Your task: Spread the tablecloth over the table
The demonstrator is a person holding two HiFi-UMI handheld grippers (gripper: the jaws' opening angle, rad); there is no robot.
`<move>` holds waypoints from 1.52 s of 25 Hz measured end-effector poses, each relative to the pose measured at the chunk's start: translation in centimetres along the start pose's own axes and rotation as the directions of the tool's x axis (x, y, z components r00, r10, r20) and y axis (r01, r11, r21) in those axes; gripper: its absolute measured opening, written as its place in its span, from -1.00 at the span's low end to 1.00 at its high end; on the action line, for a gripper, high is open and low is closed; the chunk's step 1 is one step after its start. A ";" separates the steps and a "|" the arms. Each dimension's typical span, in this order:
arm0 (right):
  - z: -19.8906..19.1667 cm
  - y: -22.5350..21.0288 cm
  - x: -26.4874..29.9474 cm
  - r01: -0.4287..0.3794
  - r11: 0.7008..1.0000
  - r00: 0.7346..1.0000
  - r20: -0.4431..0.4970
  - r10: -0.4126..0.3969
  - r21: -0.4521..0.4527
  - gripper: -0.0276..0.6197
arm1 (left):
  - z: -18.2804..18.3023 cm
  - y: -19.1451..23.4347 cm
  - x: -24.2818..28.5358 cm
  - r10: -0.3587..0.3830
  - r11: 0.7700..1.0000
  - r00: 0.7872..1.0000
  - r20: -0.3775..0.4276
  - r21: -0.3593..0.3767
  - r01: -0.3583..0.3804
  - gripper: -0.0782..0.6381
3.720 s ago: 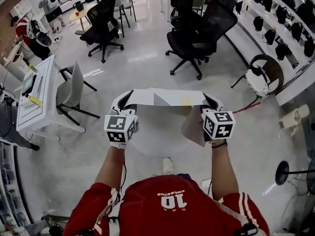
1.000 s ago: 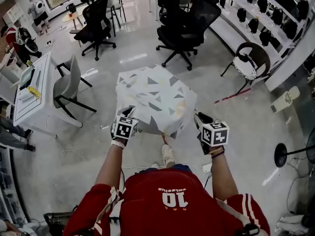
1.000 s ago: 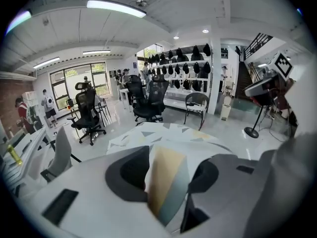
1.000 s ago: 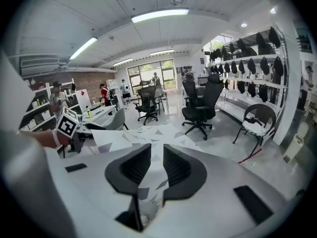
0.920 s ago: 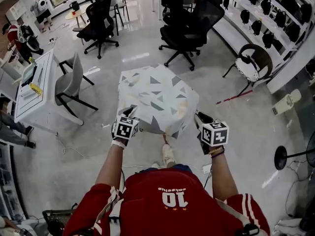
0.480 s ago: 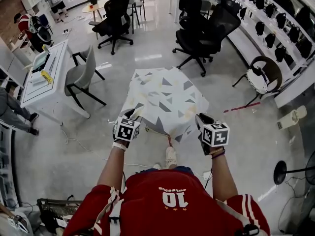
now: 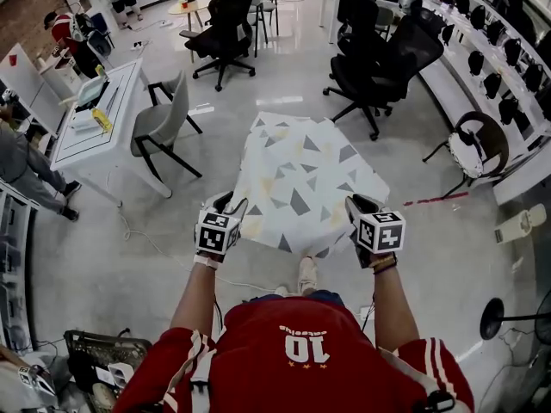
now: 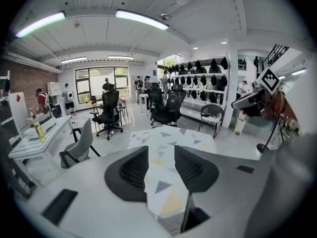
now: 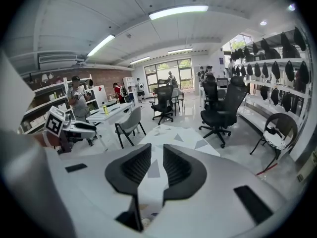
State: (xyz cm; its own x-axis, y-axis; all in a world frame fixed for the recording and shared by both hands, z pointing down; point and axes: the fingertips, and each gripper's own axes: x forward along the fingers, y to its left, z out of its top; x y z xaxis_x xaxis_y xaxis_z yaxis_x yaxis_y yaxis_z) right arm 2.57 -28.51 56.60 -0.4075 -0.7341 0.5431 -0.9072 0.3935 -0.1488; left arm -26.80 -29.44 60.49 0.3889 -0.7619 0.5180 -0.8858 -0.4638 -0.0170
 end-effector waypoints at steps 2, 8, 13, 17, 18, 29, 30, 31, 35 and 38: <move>0.4 0.1 0.2 -0.007 1.000 1.000 0.000 0.007 -0.001 -0.65 | 0.9 1.0 -0.2 0.018 1.000 1.000 0.019 -0.025 -0.017 -0.31; 1.2 -1.0 -0.4 0.013 1.000 1.000 0.008 -0.013 -0.006 -0.65 | 1.6 1.4 0.5 0.008 0.996 0.999 0.036 -0.085 -0.005 -0.31; 1.4 -4.4 -2.2 0.072 0.997 0.997 0.024 -0.073 0.037 -0.65 | 3.9 0.4 2.0 -0.036 0.994 0.997 0.073 -0.102 0.043 -0.32; 1.8 -6.8 -3.7 0.119 0.991 0.992 0.043 -0.121 0.061 -0.65 | 6.7 -1.1 3.3 -0.077 0.993 0.991 0.113 -0.083 0.087 -0.32; 2.0 -7.3 -4.2 0.130 0.989 0.990 0.051 -0.133 0.066 -0.65 | 7.5 -1.6 3.5 -0.090 0.992 0.988 0.125 -0.079 0.100 -0.32; 6.5 -7.7 -10.5 0.202 0.979 0.960 0.189 -0.206 0.041 -0.65 | 18.4 -6.3 0.9 -0.194 0.973 0.913 0.360 -0.048 0.225 -0.36; 6.9 -7.5 -11.1 0.206 0.978 0.957 0.202 -0.210 0.044 -0.65 | 19.2 -6.7 0.3 -0.202 0.971 0.903 0.380 -0.046 0.237 -0.37; 7.3 -7.3 -11.7 0.208 0.977 0.953 0.216 -0.213 0.045 -0.65 | 19.9 -7.1 -0.3 -0.211 0.968 0.893 0.397 -0.043 0.248 -0.39; 9.3 -6.4 -13.6 0.206 0.978 0.937 0.278 -0.209 0.041 -0.65 | 21.9 -8.3 -2.5 -0.228 0.964 0.864 0.450 -0.021 0.265 -0.43; 10.3 -5.9 -14.2 0.191 0.980 0.925 0.323 -0.197 0.051 -0.65 | 22.7 -8.8 -4.0 -0.208 0.972 0.855 0.475 0.004 0.234 -0.50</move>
State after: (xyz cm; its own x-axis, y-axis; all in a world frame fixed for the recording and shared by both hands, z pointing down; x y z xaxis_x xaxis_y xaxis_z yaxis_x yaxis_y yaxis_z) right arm 12.65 -26.11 41.20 -0.2321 -0.9360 0.2647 -0.9725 0.2174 -0.0840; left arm -14.84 -32.60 39.15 0.6367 -0.7701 0.0399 -0.7693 -0.6308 0.1015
